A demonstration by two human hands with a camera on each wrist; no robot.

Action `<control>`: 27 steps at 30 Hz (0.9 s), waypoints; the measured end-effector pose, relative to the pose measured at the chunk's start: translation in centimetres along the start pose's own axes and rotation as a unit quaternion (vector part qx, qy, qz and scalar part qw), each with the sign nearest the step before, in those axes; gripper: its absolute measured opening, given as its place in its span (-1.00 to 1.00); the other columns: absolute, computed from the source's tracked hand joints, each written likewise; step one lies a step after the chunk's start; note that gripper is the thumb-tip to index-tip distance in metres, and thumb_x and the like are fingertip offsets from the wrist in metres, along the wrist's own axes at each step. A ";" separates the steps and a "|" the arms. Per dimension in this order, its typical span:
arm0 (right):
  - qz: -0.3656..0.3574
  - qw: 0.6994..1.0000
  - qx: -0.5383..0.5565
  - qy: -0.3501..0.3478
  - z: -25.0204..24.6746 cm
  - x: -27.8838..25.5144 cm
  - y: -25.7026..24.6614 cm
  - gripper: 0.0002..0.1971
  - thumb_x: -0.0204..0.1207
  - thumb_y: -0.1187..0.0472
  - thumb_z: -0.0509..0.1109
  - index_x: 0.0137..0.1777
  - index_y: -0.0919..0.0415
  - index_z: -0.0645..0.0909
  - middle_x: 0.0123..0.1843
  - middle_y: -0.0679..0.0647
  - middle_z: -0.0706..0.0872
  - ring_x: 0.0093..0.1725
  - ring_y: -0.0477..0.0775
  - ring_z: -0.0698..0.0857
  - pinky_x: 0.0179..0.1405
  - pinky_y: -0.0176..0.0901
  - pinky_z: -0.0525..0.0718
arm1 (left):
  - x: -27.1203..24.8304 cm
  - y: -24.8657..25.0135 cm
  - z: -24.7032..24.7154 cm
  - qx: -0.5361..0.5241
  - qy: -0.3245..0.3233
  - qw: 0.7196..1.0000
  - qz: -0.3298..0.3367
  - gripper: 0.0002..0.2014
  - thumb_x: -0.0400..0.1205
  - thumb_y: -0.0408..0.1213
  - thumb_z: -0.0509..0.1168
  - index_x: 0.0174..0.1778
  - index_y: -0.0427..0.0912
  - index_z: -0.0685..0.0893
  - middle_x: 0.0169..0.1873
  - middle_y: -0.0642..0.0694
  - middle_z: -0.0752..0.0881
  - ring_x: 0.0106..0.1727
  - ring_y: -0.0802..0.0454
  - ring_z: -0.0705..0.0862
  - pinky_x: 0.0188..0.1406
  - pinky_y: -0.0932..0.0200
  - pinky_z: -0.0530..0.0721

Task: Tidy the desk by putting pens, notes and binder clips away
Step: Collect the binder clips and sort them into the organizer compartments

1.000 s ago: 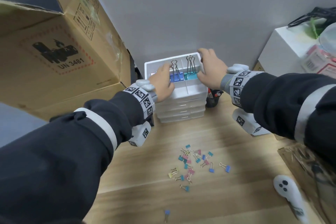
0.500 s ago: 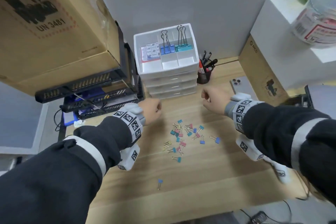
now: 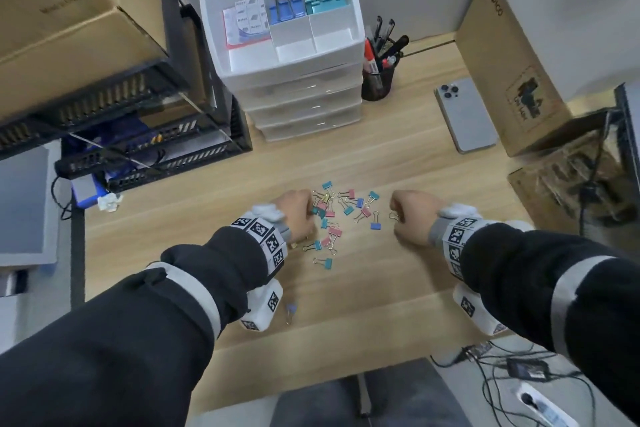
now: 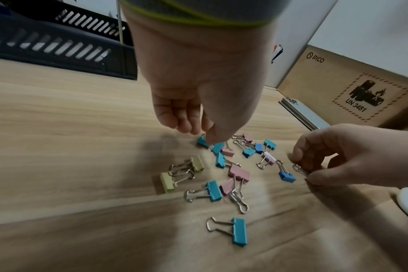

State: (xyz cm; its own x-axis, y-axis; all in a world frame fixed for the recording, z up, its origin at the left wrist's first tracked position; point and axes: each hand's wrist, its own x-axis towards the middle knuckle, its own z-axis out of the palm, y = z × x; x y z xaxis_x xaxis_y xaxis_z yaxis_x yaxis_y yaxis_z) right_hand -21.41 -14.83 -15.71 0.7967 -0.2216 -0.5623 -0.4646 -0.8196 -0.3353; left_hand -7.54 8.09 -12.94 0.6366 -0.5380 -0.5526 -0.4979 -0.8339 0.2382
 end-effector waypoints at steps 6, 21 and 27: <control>0.005 0.996 0.078 -0.036 -0.8 -0.6 -0.9 -0.76 0.41 0.19 0.48 0.07 0.13 0.62 -0.09 -0.01 0.67 -0.09 0.07 0.64 -0.18 -0.15 0.54 | -0.4 -0.4 0.2 0.008 -0.018 1.000 -0.010 -0.79 0.57 -0.35 0.33 0.12 -0.12 0.61 -0.02 -0.08 0.68 -0.06 -0.05 0.63 -0.21 0.15 0.52; 0.033 0.999 0.021 0.025 3.3 -0.2 -3.3 -0.57 0.52 -0.28 0.32 0.00 0.10 0.40 -0.19 0.02 0.67 -0.24 0.15 0.68 -0.26 -0.01 0.68 | 3.1 4.1 2.1 -0.033 0.043 0.994 0.098 -0.63 0.57 -0.37 0.28 0.28 0.01 0.60 0.11 0.00 0.58 -0.07 -0.10 0.67 -0.18 0.08 0.59; 0.070 0.997 0.021 0.016 2.9 -0.1 -3.1 -0.71 0.46 -0.12 0.28 -0.29 0.04 0.35 -0.21 0.07 0.66 -0.23 0.19 0.66 -0.20 -0.01 0.72 | 4.9 5.6 2.8 -0.002 0.005 0.992 0.122 -0.69 0.54 -0.23 0.24 0.18 0.13 0.64 0.05 0.01 0.60 -0.02 -0.16 0.71 -0.02 -0.08 0.71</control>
State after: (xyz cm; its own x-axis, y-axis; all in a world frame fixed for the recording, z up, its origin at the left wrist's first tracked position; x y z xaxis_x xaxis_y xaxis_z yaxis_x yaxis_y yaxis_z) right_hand -21.14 -10.78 -16.83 0.7352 -0.3494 -0.5808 -0.5868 -0.7570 -0.2874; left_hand -8.81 1.15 -16.57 0.5023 -0.7254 -0.4705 -0.6354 -0.6788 0.3682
